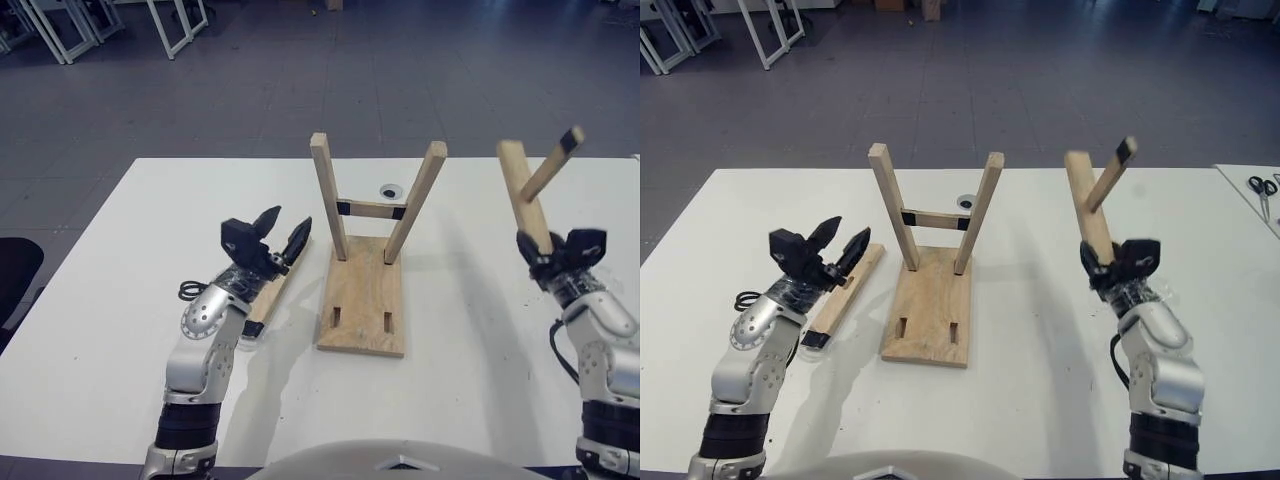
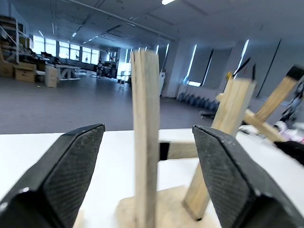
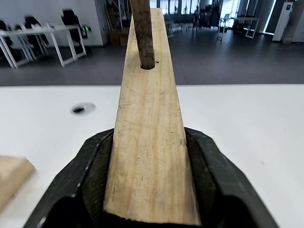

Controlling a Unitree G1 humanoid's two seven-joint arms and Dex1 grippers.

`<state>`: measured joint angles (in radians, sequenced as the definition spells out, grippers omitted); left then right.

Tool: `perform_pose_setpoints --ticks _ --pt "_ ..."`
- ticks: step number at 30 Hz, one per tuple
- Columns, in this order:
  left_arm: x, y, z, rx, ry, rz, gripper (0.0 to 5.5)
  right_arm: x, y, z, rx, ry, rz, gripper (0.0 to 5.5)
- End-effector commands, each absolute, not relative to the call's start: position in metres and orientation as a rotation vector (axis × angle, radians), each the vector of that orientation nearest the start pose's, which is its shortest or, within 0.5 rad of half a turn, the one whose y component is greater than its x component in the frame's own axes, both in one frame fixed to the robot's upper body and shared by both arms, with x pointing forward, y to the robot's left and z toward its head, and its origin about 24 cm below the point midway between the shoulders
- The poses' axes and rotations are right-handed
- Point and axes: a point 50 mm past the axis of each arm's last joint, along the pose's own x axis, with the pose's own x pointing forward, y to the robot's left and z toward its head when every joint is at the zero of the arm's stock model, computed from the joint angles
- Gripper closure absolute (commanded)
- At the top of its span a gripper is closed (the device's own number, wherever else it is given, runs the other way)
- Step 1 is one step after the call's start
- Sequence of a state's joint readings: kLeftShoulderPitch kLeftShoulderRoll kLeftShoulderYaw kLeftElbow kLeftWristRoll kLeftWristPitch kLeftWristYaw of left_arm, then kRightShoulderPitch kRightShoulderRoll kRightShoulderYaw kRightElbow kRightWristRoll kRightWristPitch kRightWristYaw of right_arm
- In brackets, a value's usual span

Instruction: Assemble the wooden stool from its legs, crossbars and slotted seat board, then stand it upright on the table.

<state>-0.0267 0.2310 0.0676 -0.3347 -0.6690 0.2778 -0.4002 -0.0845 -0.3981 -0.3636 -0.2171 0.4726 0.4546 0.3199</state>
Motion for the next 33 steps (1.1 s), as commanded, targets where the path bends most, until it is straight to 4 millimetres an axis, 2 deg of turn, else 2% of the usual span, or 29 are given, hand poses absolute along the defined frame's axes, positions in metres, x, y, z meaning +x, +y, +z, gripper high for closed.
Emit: perform_pose_setpoints --ticks 1,4,7,11,13,16,19,24,30,33 --pt "0.233 0.147 0.159 -0.754 -0.202 -0.767 1.87 0.258 -0.233 0.191 0.325 -0.211 0.364 3.47" --pt "0.227 0.147 0.177 -0.886 -0.207 -0.855 1.87 0.252 -0.218 0.222 0.424 -0.261 0.543 3.47" --pt "0.224 0.147 0.187 -0.945 -0.193 -0.911 1.87 0.240 -0.204 0.245 0.492 -0.269 0.740 3.47" --pt "0.217 0.135 0.198 -0.995 -0.127 -1.047 1.87 0.215 -0.179 0.257 0.572 -0.174 1.060 3.47" --pt "0.215 0.133 0.199 -1.007 -0.075 -1.089 1.87 0.208 -0.171 0.254 0.598 -0.106 1.161 3.47" --pt "0.215 0.130 0.204 -1.023 -0.004 -1.167 1.35 0.206 -0.156 0.242 0.650 -0.016 1.270 3.47" --pt "0.218 0.124 0.210 -0.952 0.022 -1.238 1.02 0.210 -0.146 0.233 0.695 0.028 1.324 3.47" --pt "0.219 0.115 0.214 -0.934 0.030 -1.316 1.02 0.210 -0.139 0.216 0.725 0.109 1.374 3.47" --pt "0.218 0.113 0.221 -0.974 0.017 -1.385 1.02 0.210 -0.135 0.206 0.710 0.160 1.393 3.47" --pt "0.218 0.116 0.220 -0.956 0.031 -1.393 1.48 0.210 -0.135 0.202 0.699 0.171 1.380 3.47"
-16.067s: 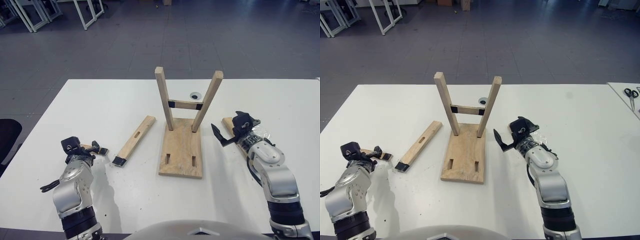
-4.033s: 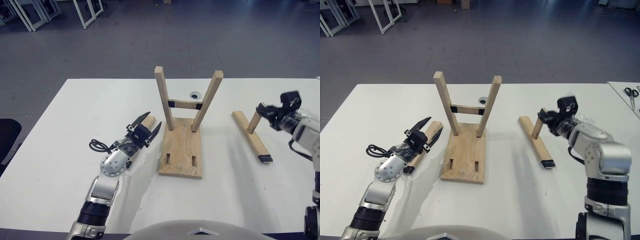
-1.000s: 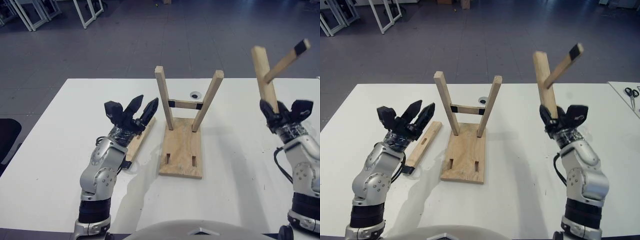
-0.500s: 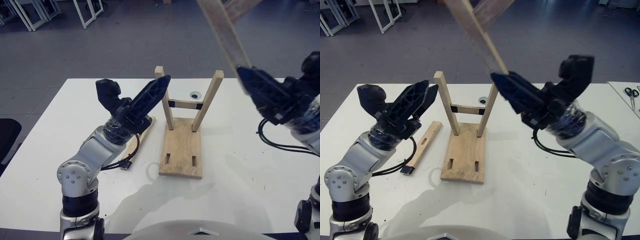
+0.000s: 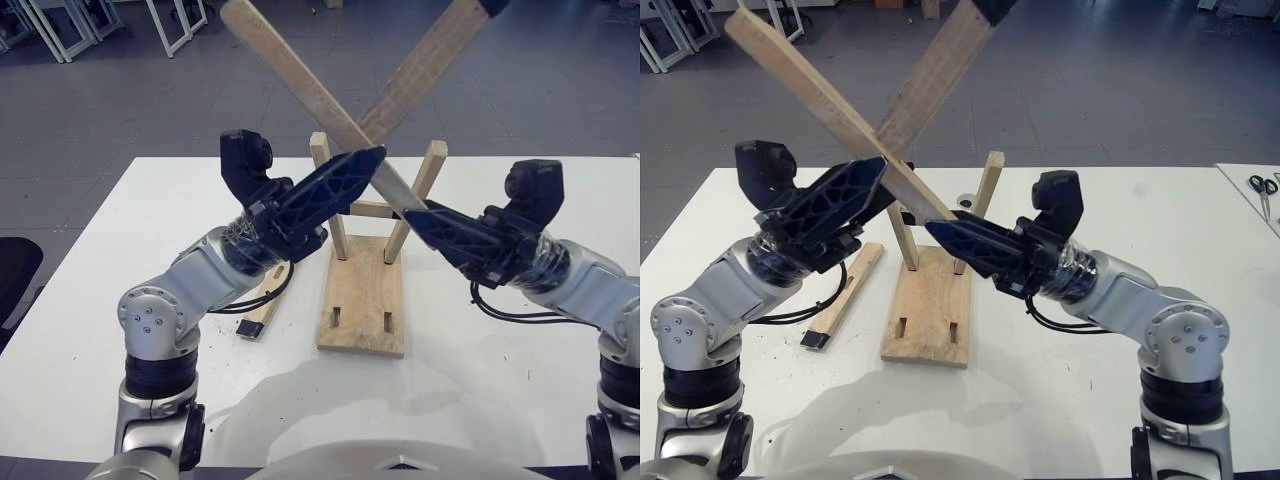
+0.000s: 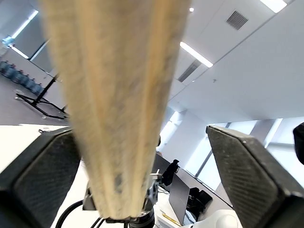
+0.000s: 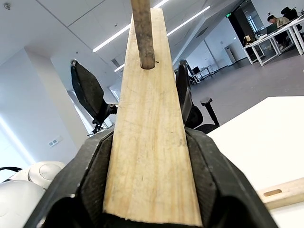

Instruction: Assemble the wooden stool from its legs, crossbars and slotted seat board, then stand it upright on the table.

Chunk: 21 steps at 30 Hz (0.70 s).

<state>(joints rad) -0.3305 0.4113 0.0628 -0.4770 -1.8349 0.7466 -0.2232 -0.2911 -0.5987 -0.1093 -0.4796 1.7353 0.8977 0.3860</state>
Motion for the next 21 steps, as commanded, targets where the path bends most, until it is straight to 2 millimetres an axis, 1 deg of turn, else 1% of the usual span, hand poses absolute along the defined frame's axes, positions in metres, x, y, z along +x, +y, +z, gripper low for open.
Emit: perform_pose_setpoints --ticks 1,5,8,9,10,11,16,19,20,21 --pt "0.218 0.117 0.221 -0.949 0.032 -1.398 1.69 0.210 -0.135 0.200 0.696 0.176 1.373 3.47" --pt "0.221 0.121 0.217 -0.880 0.056 -1.401 2.30 0.210 -0.134 0.196 0.685 0.190 1.360 3.47" --pt "0.224 0.125 0.215 -0.859 0.053 -1.394 2.80 0.210 -0.134 0.194 0.677 0.202 1.359 3.47" --pt "0.225 0.126 0.215 -0.856 0.051 -1.392 2.87 0.211 -0.135 0.193 0.674 0.206 1.358 3.47" --pt "0.226 0.126 0.214 -0.850 0.051 -1.384 3.19 0.211 -0.135 0.193 0.673 0.209 1.357 3.47" --pt "0.228 0.127 0.213 -0.847 0.049 -1.372 3.34 0.211 -0.135 0.192 0.672 0.210 1.356 3.47" --pt "0.231 0.131 0.208 -0.834 0.053 -1.344 3.44 0.209 -0.136 0.188 0.657 0.225 1.351 3.47" --pt "0.237 0.137 0.203 -0.825 0.041 -1.291 3.44 0.208 -0.138 0.186 0.633 0.229 1.357 3.47" --pt "0.239 0.139 0.202 -0.821 0.034 -1.271 3.45 0.208 -0.138 0.185 0.621 0.231 1.354 3.10" --pt "0.243 0.143 0.201 -0.817 0.023 -1.246 3.45 0.208 -0.139 0.184 0.605 0.240 1.350 2.92"
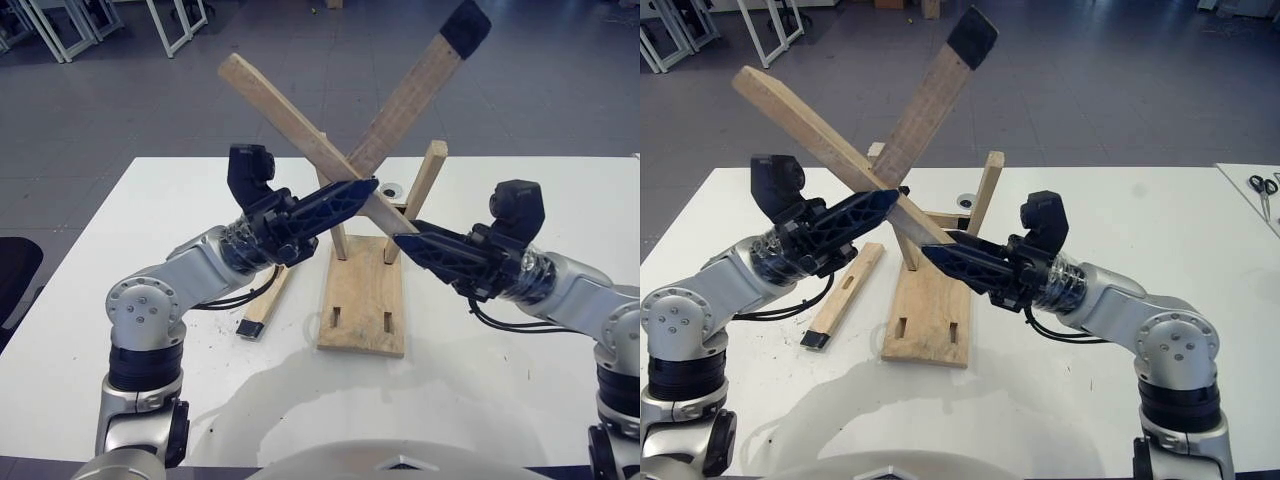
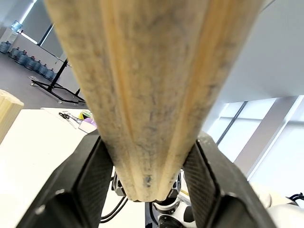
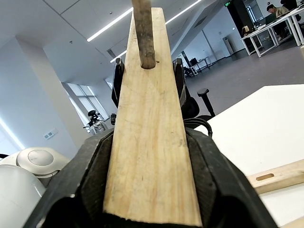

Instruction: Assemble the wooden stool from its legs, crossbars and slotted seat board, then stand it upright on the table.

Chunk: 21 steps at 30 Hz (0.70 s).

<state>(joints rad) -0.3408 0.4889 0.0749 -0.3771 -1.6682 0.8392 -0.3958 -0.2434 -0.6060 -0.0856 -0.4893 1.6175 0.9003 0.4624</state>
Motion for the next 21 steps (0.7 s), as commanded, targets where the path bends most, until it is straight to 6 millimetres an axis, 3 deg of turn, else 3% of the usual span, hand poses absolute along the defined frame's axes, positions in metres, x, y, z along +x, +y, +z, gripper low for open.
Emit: perform_pose_setpoints --ticks 1,3,6,9,12,15,21 --pt "0.246 0.147 0.201 -0.802 0.012 -1.220 3.45 0.208 -0.141 0.181 0.585 0.254 1.337 2.69" --pt "0.252 0.159 0.201 -0.765 -0.009 -1.166 3.45 0.208 -0.148 0.171 0.509 0.304 1.300 2.37" --pt "0.259 0.176 0.199 -0.621 -0.032 -1.094 3.45 0.209 -0.161 0.154 0.327 0.400 1.245 2.33" --pt "0.256 0.188 0.192 -0.390 -0.061 -1.110 3.46 0.223 -0.169 0.136 -0.041 0.477 1.165 2.33" --pt "0.249 0.190 0.177 -0.172 -0.023 -1.203 3.46 0.236 -0.161 0.125 -0.400 0.468 1.170 2.33" --pt "0.245 0.184 0.159 -0.028 0.025 -1.307 3.46 0.241 -0.154 0.116 -0.555 0.455 1.237 2.33" --pt "0.244 0.176 0.133 0.080 0.060 -1.407 3.46 0.248 -0.139 0.098 -0.729 0.440 1.368 2.33"
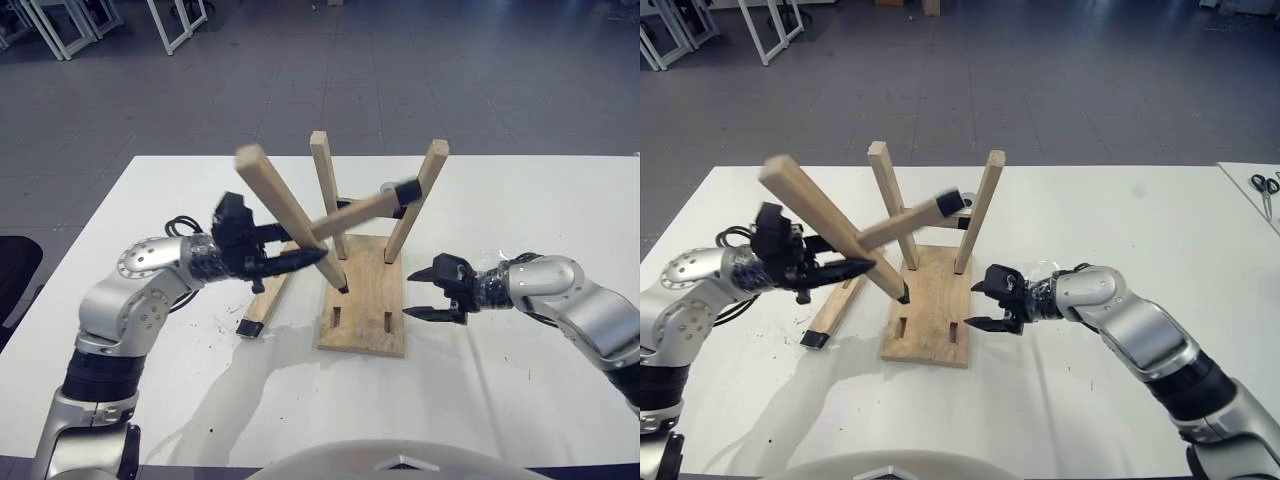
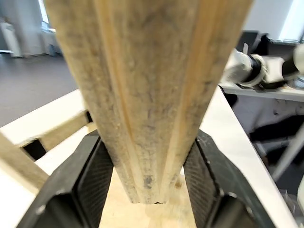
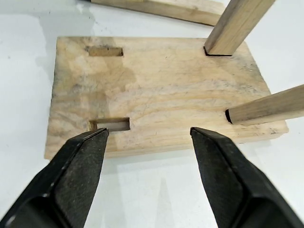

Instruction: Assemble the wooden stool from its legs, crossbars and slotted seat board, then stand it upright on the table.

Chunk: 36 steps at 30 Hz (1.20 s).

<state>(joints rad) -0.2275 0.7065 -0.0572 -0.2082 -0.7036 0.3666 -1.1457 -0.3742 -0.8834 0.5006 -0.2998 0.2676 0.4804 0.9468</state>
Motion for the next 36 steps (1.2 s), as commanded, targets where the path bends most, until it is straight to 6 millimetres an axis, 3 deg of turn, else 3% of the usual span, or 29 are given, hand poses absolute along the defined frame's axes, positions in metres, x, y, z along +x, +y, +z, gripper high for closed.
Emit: perform_pose_setpoints --ticks 1,8,14,19,25,28,33,36 --pt "0.244 0.176 0.129 0.102 0.067 -1.420 3.46 0.248 -0.136 0.095 -0.741 0.435 1.377 2.33" --pt "0.235 0.179 0.106 0.103 0.157 -1.477 3.46 0.240 -0.129 0.074 -0.734 0.467 1.420 2.33" --pt "0.229 0.187 0.074 0.090 0.289 -1.460 3.46 0.236 -0.142 0.057 -0.721 0.535 1.385 2.33" --pt "0.240 0.184 0.051 0.151 0.370 -1.496 3.46 0.238 -0.152 0.046 -0.714 0.572 1.346 2.33" --pt "0.247 0.191 0.039 0.238 0.565 -1.613 3.46 0.239 -0.157 0.036 -0.671 0.602 1.312 2.33" --pt "0.245 0.194 0.030 0.340 0.598 -1.563 3.46 0.239 -0.166 0.051 -0.570 0.549 1.220 2.33" --pt "0.203 0.188 0.000 0.425 0.725 -1.566 3.46 0.241 -0.205 0.106 -0.366 0.420 0.955 2.33" --pt "0.186 0.187 -0.018 0.482 0.783 -1.576 3.46 0.246 -0.212 0.116 -0.292 0.394 0.874 2.33"
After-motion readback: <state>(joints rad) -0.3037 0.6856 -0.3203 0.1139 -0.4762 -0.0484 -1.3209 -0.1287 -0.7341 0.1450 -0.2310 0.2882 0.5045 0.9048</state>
